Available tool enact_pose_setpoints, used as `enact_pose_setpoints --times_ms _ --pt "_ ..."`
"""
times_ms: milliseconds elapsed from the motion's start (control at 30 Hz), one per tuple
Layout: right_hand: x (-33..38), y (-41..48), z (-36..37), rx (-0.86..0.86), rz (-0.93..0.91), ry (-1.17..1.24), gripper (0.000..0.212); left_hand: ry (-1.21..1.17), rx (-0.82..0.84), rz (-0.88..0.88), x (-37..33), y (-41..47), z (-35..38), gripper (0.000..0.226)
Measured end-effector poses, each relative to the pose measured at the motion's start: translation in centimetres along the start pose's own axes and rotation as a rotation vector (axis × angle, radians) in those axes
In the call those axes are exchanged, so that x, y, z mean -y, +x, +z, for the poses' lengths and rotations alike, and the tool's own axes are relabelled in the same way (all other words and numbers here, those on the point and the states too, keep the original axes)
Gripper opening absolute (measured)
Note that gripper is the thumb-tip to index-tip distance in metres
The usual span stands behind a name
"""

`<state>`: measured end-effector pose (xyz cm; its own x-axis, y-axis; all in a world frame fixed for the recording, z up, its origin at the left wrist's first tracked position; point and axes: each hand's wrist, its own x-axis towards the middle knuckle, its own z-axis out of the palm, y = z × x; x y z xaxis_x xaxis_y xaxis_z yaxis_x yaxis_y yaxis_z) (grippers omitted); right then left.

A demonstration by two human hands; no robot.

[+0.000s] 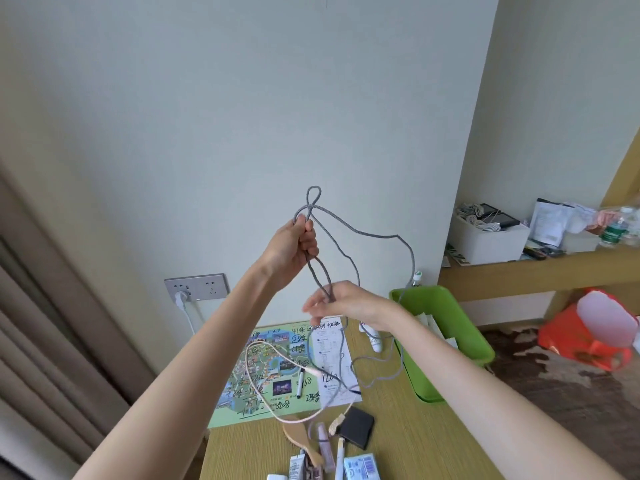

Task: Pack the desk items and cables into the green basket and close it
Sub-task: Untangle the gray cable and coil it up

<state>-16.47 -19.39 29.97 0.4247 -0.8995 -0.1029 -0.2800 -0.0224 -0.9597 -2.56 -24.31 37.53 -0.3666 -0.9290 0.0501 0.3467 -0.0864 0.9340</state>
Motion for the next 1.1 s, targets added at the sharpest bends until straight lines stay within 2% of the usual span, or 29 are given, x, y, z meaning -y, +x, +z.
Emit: enact_pose_setpoints --times_ms 33,300,433,533,633,800,867,933,1033,1100 --pt "-0.3 0.0 0.2 -0.020 0.002 -0.030 0.008 0.021 -0.011 0.000 -0.2 0.0 -0.3 0.036" --pt "-4.9 -0.6 -0.1 -0.034 0.152 -0.268 0.021 0.229 -0.150 0.033 -1.6 0.2 -3.8 0.033" --pt "-5.8 -0.7 -0.4 -0.100 0.125 -0.187 0.023 0.285 -0.214 0.025 -0.7 -0.1 -4.5 0.030" --pt "-4.1 -0.9 -1.2 -0.153 0.042 -0.063 0.018 0.205 -0.136 -0.031 0.3 -0.6 -5.0 0.031" --pt "-1.4 -1.0 -2.1 -0.193 -0.070 0.096 0.018 0.189 0.003 -0.099 1.6 -1.0 -5.4 0.048" --pt "3.5 -0.4 -3.3 -0.253 -0.251 0.329 0.019 0.420 0.262 -0.152 4.2 -2.7 -5.1 0.068" --pt "5.0 -0.2 -3.8 -0.270 -0.300 0.388 0.018 0.449 0.308 -0.188 5.1 -3.3 -5.1 0.064" --pt "6.1 0.1 -4.4 -0.299 -0.323 0.393 0.017 0.491 0.338 -0.223 5.7 -3.8 -5.5 0.049" --pt "7.0 0.4 -5.3 -0.373 -0.353 0.454 0.017 0.620 0.350 -0.214 6.1 -4.5 -6.5 0.030" --pt "7.1 0.4 -6.0 -0.427 -0.364 0.497 0.017 0.626 0.357 -0.200 6.2 -5.0 -7.2 0.025"
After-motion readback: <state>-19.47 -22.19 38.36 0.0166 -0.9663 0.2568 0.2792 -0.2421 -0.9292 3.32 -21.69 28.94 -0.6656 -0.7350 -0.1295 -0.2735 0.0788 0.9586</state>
